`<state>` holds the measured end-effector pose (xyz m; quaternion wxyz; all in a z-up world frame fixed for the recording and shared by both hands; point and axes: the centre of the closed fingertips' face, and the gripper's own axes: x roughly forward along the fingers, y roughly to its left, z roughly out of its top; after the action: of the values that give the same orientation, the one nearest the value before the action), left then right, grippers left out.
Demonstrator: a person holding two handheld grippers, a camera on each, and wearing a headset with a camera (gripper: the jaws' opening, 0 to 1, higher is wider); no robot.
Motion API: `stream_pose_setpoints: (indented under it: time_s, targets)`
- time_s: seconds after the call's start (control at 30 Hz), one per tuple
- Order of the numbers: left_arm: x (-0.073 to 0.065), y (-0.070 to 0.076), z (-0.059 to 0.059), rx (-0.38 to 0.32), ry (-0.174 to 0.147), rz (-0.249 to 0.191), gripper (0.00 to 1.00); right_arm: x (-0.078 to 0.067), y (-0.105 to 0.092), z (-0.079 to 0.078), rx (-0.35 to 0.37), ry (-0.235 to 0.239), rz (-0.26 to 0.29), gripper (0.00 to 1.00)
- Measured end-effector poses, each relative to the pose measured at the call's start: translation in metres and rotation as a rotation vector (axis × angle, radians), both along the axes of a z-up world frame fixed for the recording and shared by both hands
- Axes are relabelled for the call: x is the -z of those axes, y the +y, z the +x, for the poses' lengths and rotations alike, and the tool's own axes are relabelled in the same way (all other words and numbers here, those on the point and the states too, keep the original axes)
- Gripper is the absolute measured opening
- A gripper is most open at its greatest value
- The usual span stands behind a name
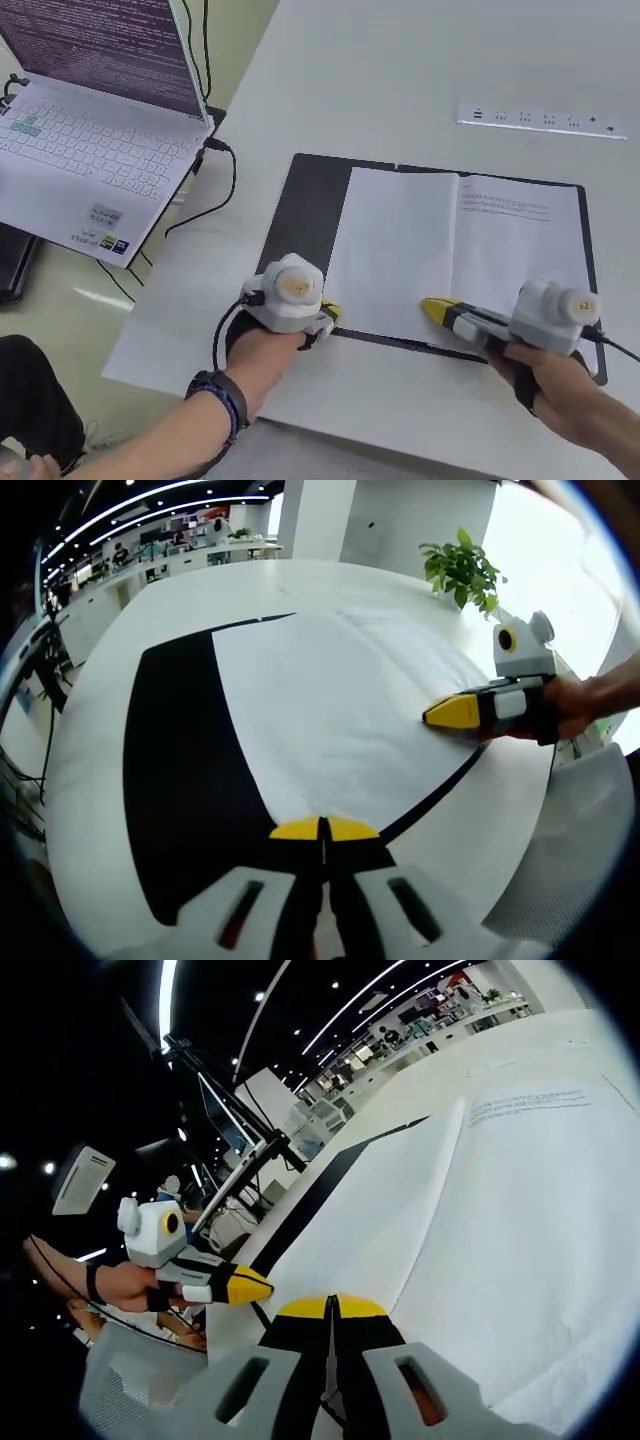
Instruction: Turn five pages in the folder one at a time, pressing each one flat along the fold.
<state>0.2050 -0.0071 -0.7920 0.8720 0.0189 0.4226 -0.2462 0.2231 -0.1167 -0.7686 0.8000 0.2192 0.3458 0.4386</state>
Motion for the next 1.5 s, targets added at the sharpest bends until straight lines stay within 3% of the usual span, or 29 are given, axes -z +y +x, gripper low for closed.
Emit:
stream_pose_setpoints:
  time_s: [0.63,0.83,0.97,1.07,1.23,1.4,1.5]
  targets:
    - [0.000,0.000,0.000,-0.017,-0.001,0.002,0.00,0.012,-0.002,-0.047,-0.080,0.034,-0.035,0.00]
    - [-0.002,0.000,-0.005,-0.034,0.019,0.008,0.00,0.004,-0.005,-0.061,-0.086,0.037,-0.035,0.00]
    - [-0.012,0.001,-0.006,-0.069,-0.010,-0.018,0.00,-0.006,-0.010,-0.062,-0.084,0.023,-0.039,0.00]
    - [-0.022,0.004,-0.008,-0.096,-0.032,-0.036,0.01,-0.012,-0.020,-0.060,-0.062,0.005,-0.050,0.01]
    - [-0.036,0.006,-0.008,-0.108,-0.067,-0.053,0.07,-0.019,-0.039,-0.054,-0.030,-0.034,-0.096,0.14]
    - [-0.050,0.000,-0.008,-0.115,-0.097,-0.086,0.14,-0.027,-0.074,-0.053,-0.003,-0.082,-0.196,0.27]
    - [-0.055,-0.008,-0.012,-0.071,-0.105,-0.078,0.20,-0.032,-0.095,-0.048,0.047,-0.102,-0.209,0.33]
